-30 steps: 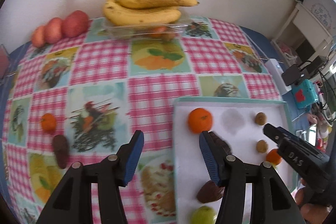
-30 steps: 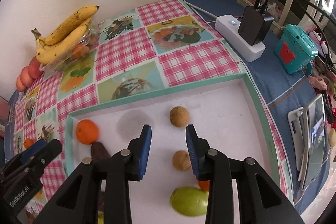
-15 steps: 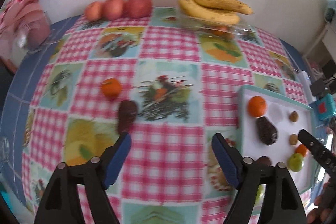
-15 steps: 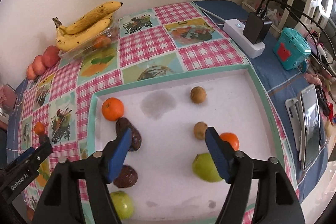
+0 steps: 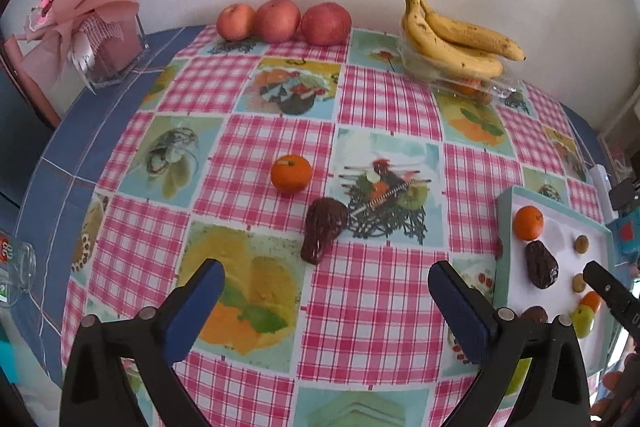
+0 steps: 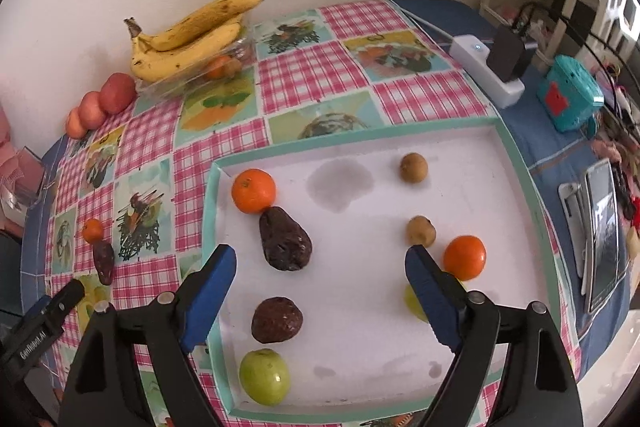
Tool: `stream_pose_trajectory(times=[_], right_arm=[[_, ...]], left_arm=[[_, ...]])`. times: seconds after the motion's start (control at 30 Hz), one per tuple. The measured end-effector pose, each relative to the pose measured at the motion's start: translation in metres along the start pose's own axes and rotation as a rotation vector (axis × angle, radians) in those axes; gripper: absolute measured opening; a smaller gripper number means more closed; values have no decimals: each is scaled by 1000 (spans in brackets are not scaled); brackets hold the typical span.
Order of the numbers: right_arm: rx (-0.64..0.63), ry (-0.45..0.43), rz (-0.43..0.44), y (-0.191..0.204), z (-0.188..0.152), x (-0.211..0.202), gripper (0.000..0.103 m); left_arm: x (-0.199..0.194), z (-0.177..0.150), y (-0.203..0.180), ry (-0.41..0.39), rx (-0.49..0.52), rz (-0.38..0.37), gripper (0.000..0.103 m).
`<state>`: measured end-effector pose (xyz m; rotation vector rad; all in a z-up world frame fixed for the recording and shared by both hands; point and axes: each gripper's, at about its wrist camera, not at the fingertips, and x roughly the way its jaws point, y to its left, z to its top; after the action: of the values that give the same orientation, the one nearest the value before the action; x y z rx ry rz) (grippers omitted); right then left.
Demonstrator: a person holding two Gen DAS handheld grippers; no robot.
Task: Organize fruits
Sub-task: 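Move both tools back toward the orange and dark brown fruit on the tablecloth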
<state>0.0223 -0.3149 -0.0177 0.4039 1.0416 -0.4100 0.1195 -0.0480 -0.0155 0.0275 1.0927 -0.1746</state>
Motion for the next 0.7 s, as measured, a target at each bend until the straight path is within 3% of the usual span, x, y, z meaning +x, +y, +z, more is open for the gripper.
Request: stream_pose_trajectory(times=[0.3,0.7], right_arm=[[-66,-64,-12,16,0,-8,94],[-117,-32,-41,35,-3,3,94]], left_arm=[[-3,2,0,-10,-12,-16,103],[-5,9,37,-45,-172,19,103]])
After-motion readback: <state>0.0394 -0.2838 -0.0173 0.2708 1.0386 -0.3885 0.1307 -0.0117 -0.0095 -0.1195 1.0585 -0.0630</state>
